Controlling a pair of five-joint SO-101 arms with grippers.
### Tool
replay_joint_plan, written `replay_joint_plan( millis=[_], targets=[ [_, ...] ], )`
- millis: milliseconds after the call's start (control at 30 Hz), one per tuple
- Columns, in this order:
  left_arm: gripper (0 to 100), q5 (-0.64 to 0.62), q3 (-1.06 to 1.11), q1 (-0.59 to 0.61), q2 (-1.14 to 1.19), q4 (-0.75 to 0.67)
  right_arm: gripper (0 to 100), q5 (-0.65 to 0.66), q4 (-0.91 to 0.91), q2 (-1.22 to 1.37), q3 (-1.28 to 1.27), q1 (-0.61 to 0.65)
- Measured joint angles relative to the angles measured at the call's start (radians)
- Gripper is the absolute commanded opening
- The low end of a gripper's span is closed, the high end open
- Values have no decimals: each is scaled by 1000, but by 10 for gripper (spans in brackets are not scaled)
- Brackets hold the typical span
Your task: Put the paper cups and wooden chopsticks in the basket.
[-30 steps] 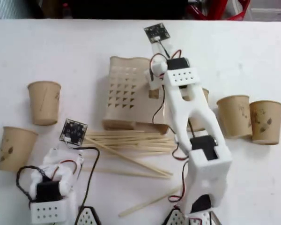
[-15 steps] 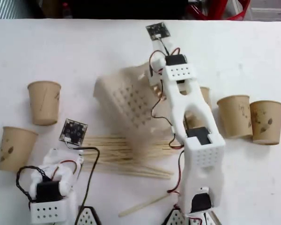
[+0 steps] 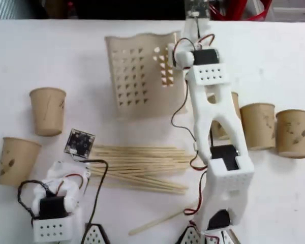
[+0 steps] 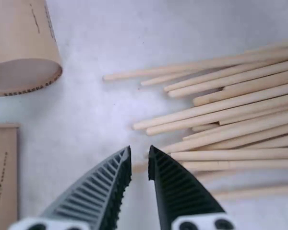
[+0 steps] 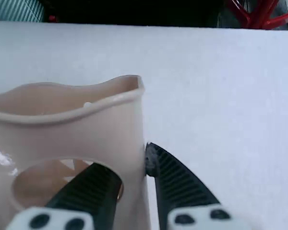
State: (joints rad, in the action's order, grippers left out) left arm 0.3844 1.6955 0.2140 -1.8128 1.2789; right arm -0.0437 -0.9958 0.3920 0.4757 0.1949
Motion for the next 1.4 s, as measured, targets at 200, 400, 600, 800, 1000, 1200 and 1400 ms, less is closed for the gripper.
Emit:
replay_joint_plan(
  millis=[200,400,600,800,1000,1200,1400],
  targets=[
    [84,0,0,0,0,0,17,-3,34,-12,0,-15],
    [84,0,0,0,0,0,17,-3,34,-64,-2,-15],
    [84,0,0,-2,0,0,17,-3,-9,-164,-2,-14],
    [84,0,0,-2,0,0,17,-54,-57,-184,0,-14],
    [86,8,0,-2,0,-61,17,-71,-129,-258,0,-15],
    [104,226,-91,80,0,-278,17,-71,-253,-353,0,-17],
    [267,226,-468,78,37,-215,17,-71,-334,-448,0,-17]
  ],
)
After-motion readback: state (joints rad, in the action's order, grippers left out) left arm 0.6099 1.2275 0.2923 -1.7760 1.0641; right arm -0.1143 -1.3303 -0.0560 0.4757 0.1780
